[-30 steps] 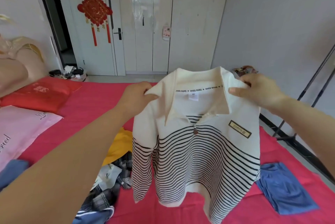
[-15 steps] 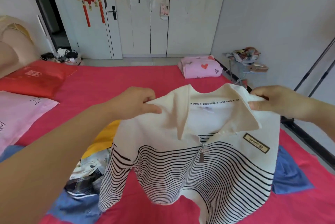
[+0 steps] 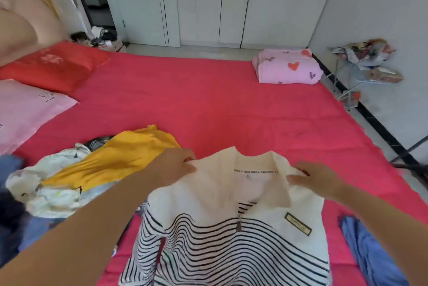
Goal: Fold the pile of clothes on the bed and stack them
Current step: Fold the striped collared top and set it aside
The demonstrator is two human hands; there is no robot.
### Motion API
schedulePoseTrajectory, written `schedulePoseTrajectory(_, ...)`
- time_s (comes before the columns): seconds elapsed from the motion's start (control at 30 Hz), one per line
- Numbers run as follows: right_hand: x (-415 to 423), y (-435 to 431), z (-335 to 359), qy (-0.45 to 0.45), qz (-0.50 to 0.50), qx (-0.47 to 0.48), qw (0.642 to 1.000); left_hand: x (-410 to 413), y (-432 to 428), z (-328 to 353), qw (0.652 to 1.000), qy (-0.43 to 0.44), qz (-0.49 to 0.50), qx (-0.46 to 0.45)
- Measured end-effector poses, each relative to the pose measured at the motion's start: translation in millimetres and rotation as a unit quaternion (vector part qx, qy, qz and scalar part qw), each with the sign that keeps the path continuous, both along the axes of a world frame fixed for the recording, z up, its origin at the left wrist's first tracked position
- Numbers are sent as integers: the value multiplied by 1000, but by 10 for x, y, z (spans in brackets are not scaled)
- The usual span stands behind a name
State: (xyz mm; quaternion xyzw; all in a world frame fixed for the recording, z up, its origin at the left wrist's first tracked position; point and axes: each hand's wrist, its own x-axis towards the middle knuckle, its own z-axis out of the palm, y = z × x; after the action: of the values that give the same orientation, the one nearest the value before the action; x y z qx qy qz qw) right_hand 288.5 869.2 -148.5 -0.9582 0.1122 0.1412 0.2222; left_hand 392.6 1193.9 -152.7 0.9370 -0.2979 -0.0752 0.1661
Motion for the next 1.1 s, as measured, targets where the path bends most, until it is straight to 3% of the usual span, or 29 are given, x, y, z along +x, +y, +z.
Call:
schedulePoseTrajectory(0.13,452,-205,-724,-9,-22,9,1000,341,-276,-735,994,60,87,-12)
schedulePoseTrajectory(0.23,771,-274,-1103,-37,-43,10,998,611,-428,-1093,990,51,131,-15)
schedulePoseTrajectory(0.4,1279,-334,-1502,-110,-91,-74,987,1098,-607,-1453,986,-10,163,-24)
schedulePoseTrajectory(0.57,1775,-280,-1717,-157,-175,-55,970,1635,-736,-1608,976,-73,202,-43)
schedulePoseTrajectory(0.67,1960,-159,-1911,-153,-206,39,966,1767,-720,-1846,981,-51,186,-28)
schedulePoseTrajectory(0.77,1859,-11,-2218,-99,-218,155,958,1575,-553,-2253,983,4,182,-26)
schedulePoseTrajectory(0.97,953,159,-3019,8,-252,94,963,549,-47,-3151,971,120,205,-33)
schedulePoseTrajectory(1.1,229,240,-3294,-20,-284,54,957,-103,204,-3458,966,163,197,32)
